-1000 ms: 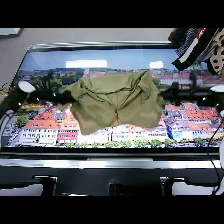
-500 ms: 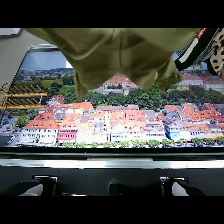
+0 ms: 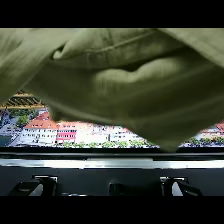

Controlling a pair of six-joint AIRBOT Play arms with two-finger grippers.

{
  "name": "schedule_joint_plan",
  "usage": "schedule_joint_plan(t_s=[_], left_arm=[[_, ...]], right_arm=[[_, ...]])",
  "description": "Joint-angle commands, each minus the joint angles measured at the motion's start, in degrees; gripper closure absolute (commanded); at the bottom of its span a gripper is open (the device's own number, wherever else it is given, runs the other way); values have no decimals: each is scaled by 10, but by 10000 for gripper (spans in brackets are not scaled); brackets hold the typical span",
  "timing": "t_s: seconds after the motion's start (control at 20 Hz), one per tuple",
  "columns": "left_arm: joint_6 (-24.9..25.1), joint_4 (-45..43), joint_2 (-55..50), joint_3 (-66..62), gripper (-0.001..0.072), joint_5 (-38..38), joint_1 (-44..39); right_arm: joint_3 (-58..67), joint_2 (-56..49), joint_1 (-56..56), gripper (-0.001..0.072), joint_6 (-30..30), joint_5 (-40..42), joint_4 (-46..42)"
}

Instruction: Fold the clothes and pants, and hang the long-sleeved shirts on hangers.

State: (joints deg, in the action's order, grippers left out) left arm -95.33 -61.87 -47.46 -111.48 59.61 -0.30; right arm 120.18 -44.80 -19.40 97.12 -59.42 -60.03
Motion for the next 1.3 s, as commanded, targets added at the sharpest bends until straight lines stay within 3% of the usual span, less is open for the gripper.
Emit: schedule_joint_plan(t_s=[0.0, 0.15, 0.25, 0.45, 0.65, 0.8, 0.95, 1.0, 1.1, 1.15, 1.2, 1.25], left_arm=[[-22, -17, -7, 23, 691, 50, 0], [-21, -16, -84, 89, 691, 48, -7], [-7, -16, -164, 126, 690, 31, -17], [19, -16, -358, 136, 691, -37, -44], [19, 4, -512, 136, 690, -160, -70], [16, 29, -577, 136, 690, -167, -78], [1, 30, -603, 136, 676, -140, -83], [-16, 31, -602, 136, 546, -130, -83], [-29, 46, -590, 135, 80, -110, -74], [-29, 53, -580, 131, 31, -95, -67], [-29, 56, -564, 123, 28, -72, -56], [-29, 55, -542, 117, 27, -45, -40]], right_arm=[[2, -43, 0, 686, 39, -69, 12], [-8, -163, 0, 686, 52, -147, 116], [-48, -247, 3, 686, 51, -157, 155], [-94, -442, 74, 685, 37, -151, 129], [-94, -596, 150, 685, 23, -8, 53], [-94, -658, 183, 685, 23, 84, 53], [-94, -678, 198, 684, 23, 100, 53], [-93, -677, 198, 655, 23, 92, 53], [-92, -666, 191, 472, 23, 53, 53], [-92, -654, 183, 364, 22, 18, 53], [-92, -638, 170, 253, 10, -20, 53], [-92, -616, 152, 213, -16, -68, 52]])
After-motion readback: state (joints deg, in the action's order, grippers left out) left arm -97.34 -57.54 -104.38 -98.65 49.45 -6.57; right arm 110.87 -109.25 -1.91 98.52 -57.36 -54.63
